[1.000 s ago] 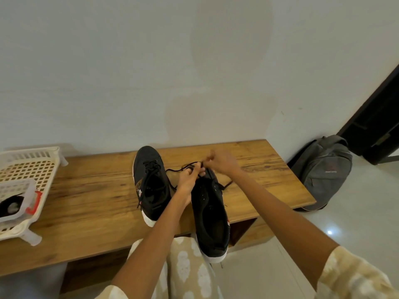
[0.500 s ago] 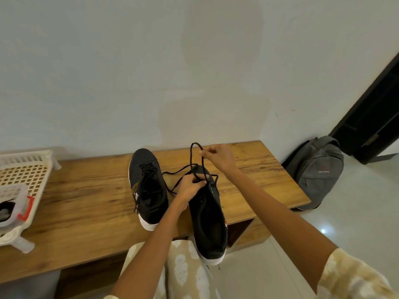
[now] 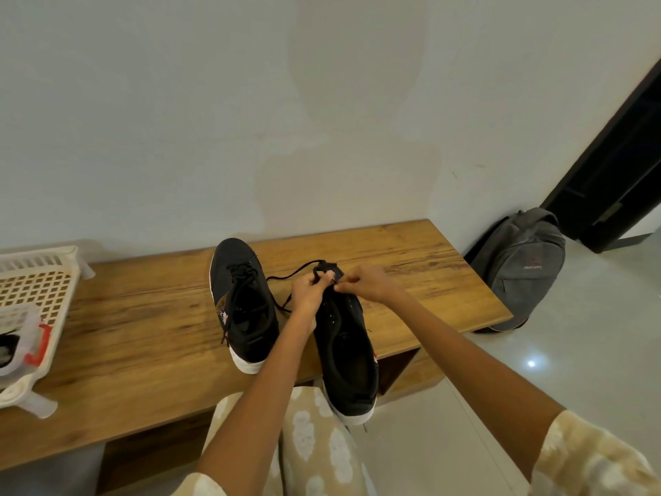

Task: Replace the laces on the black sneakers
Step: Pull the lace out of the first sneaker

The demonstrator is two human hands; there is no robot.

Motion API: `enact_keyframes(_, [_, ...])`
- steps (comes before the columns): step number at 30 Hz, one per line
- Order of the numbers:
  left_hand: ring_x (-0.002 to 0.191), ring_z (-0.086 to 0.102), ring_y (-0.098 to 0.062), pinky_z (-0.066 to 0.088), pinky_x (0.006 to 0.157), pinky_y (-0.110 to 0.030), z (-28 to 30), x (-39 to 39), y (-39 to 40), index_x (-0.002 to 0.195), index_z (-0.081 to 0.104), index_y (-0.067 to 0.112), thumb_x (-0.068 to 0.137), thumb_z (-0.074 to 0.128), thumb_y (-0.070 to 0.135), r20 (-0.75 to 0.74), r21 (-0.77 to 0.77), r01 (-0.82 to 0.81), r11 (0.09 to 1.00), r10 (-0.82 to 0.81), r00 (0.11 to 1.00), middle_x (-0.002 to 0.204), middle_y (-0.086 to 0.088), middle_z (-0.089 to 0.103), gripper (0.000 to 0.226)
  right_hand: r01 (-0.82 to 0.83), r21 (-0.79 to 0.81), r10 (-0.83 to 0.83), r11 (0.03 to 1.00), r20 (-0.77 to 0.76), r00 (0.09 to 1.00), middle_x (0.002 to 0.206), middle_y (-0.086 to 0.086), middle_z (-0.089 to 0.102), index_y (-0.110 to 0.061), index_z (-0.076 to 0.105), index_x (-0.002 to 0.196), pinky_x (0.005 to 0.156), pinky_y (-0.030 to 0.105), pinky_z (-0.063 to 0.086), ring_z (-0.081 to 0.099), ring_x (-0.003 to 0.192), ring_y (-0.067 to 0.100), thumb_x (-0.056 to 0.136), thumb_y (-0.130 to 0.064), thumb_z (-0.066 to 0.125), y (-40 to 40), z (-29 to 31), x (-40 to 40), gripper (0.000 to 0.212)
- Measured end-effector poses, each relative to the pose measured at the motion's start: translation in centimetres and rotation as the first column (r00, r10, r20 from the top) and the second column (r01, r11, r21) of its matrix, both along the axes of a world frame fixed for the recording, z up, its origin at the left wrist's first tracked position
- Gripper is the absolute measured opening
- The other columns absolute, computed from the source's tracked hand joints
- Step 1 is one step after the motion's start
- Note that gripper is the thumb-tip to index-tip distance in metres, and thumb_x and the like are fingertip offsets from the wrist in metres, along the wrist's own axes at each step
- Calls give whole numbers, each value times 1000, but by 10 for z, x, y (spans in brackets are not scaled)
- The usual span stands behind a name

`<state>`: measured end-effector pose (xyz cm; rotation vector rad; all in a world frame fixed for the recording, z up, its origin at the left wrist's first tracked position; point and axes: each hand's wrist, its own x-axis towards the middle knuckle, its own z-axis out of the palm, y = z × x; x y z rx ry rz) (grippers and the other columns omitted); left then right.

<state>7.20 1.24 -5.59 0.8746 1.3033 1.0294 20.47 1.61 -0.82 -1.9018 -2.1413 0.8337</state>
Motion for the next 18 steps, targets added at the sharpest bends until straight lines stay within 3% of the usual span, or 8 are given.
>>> enact_keyframes(2, [92, 64, -23, 50, 88, -39, 2, -1, 2, 90, 68, 10, 91, 62, 24, 40, -11, -22, 1000, 23, 999, 87, -5, 69, 15, -25, 13, 24, 1000, 47, 999, 76, 0, 65, -13, 73, 101, 53, 19, 32, 45, 57, 1, 90, -28, 62, 0, -3, 0, 22])
enact_keyframes(5, [91, 61, -19, 47, 88, -35, 4, -3, 2, 93, 67, 12, 96, 54, 27, -7, 35, 31, 999, -31, 999, 89, -3, 68, 20, 0, 50, -4, 999, 73, 997, 57, -4, 53, -19, 71, 75, 50, 24, 31, 43, 52, 8, 88, -29, 64, 6, 8, -8, 18])
enact_keyframes(9, [100, 62, -16, 45, 95, -30, 1, -5, 5, 92, 70, 17, 94, 52, 39, 46, 22, 96, 995, -97, 994, 104, -4, 69, 29, 143, 185, -117, 972, -145, 982, 49, -4, 48, -24, 57, 54, 49, 24, 29, 38, 47, 8, 87, -27, 66, 21, 35, -19, 35])
enact_keyframes(11, [101, 61, -17, 44, 94, -32, -1, -7, 7, 89, 71, 19, 88, 61, 43, -16, -12, 175, 985, -175, 984, 104, -2, 69, 26, 200, 222, -135, 954, -276, 951, 72, 1, 69, -15, 72, 72, 60, 22, 43, 56, 62, 8, 86, -28, 67, 29, 50, -26, 20])
enact_keyframes(13, [103, 61, -20, 47, 95, -35, -5, -7, 8, 97, 72, 17, 83, 69, 38, -81, -8, 232, 973, -231, 969, 106, -3, 69, 26, 271, 233, -165, 934, -391, 906, 95, 2, 72, -9, 75, 94, 75, 22, 48, 61, 81, 8, 85, -29, 69, 35, 64, -34, 22])
enact_keyframes(16, [100, 64, -23, 48, 90, -36, -5, -8, 7, 98, 72, 10, 81, 73, 30, -69, 25, 216, 976, -214, 974, 99, -5, 71, 26, 355, 217, -208, 909, -502, 839, 86, 1, 69, -8, 74, 95, 76, 21, 48, 59, 76, 6, 84, -29, 71, 39, 68, -36, 24])
enact_keyframes(18, [95, 64, -19, 49, 83, -30, -3, -8, 7, 95, 72, 10, 82, 72, 27, -94, 28, 243, 970, -240, 966, 96, -4, 71, 21, 354, 217, -212, 910, -488, 846, 80, -3, 66, -8, 74, 94, 73, 21, 48, 58, 70, 4, 84, -30, 71, 35, 60, -34, 24])
